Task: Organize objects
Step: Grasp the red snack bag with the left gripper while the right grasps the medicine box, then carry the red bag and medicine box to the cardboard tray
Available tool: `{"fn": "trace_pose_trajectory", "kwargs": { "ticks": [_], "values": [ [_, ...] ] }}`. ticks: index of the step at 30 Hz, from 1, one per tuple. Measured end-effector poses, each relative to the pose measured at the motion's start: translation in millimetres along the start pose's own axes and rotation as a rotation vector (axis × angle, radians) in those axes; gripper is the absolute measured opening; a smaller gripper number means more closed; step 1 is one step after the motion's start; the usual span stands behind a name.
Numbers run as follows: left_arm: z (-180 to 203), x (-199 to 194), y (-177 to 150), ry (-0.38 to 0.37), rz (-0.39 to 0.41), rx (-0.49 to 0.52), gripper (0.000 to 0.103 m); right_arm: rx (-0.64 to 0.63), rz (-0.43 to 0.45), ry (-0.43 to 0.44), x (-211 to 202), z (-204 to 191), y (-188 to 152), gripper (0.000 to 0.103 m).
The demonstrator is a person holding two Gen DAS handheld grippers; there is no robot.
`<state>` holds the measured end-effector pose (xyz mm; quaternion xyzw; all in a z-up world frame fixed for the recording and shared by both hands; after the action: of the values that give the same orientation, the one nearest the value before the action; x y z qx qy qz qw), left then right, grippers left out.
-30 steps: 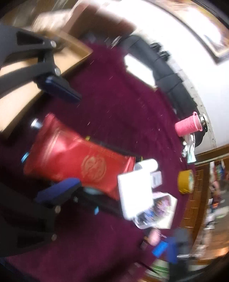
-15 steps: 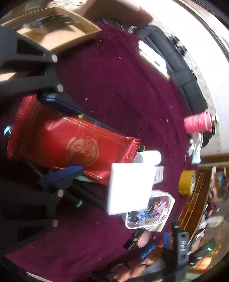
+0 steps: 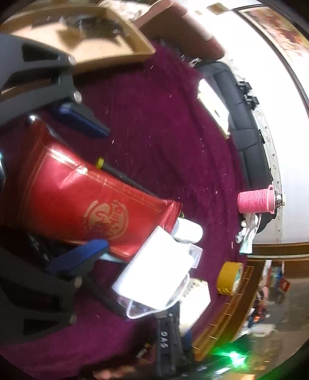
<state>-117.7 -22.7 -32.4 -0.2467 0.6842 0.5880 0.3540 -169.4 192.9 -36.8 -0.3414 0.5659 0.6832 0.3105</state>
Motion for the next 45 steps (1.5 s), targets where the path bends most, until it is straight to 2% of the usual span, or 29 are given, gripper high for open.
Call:
{"fn": "trace_pose_trajectory", "kwargs": {
  "ticks": [1, 5, 7, 9, 12, 15, 18, 21, 23, 24, 25, 26, 27, 28, 32, 38, 41, 45],
  "values": [
    [2, 0, 0, -0.049, 0.003, -0.018, 0.058, 0.008, 0.007, 0.016, -3, 1, 0, 0.077],
    [5, 1, 1, -0.064, 0.039, -0.024, 0.051, 0.072, 0.06, 0.057, -12, 11, 7, 0.077],
    [4, -1, 2, -0.101, 0.044, -0.05, 0.043, 0.112, 0.096, 0.057, -20, 17, 12, 0.077],
    [0, -3, 4, -0.138, 0.059, -0.087, 0.04, 0.152, 0.117, 0.087, -24, 17, 15, 0.077],
    [-6, -3, 4, -0.149, 0.07, -0.126, 0.039, 0.188, 0.128, 0.122, -27, 15, 18, 0.077],
    [-7, -3, 5, -0.142, 0.073, -0.131, 0.038, 0.21, 0.141, 0.13, -28, 17, 20, 0.077],
    [-5, -1, 4, -0.131, 0.066, -0.106, 0.038, 0.223, 0.117, 0.144, -21, 17, 20, 0.077],
    [-2, -1, 4, -0.107, 0.063, -0.093, 0.043, 0.222, 0.096, 0.159, -15, 16, 17, 0.077],
    [4, 2, 3, -0.07, 0.051, -0.032, 0.057, 0.223, 0.095, 0.164, -15, 16, 17, 0.077],
    [4, 2, 2, -0.019, 0.063, -0.005, 0.068, 0.223, 0.098, 0.164, -16, 17, 16, 0.077],
    [4, 1, 3, 0.018, 0.077, 0.013, 0.071, 0.222, 0.106, 0.164, -17, 16, 17, 0.077],
    [6, 1, 3, 0.023, 0.085, 0.027, 0.068, 0.221, 0.112, 0.163, -19, 16, 17, 0.077],
    [8, 2, 3, -0.013, 0.08, 0.021, 0.051, 0.22, 0.115, 0.163, -20, 16, 17, 0.077],
    [8, 3, 2, -0.047, 0.068, 0.003, 0.048, 0.219, 0.12, 0.166, -21, 15, 17, 0.077],
    [4, 2, 4, -0.061, 0.085, -0.019, 0.042, 0.221, 0.14, 0.171, -27, 15, 19, 0.077],
    [-8, -7, 8, -0.107, 0.128, -0.112, 0.033, 0.23, 0.169, 0.204, -35, 12, 22, 0.077],
    [-14, -16, 11, -0.049, 0.174, -0.114, 0.031, 0.231, 0.185, 0.237, -42, 6, 23, 0.077],
    [-3, -32, 14, -0.039, 0.231, -0.074, 0.03, 0.209, 0.224, 0.251, -53, -1, 25, 0.077]
  ]
}}
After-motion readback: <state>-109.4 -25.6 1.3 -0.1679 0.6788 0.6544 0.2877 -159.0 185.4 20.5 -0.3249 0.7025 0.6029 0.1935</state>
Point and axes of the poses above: each gripper's, at about its wrist camera, not at the fingertips, and x roughly the way its jaws point, z to its right, y to its top, the point moved 9 cm from there along x, roughly the way its jaws point, and after that the axes turned 1 degree about -z, right-handed, at the moved point
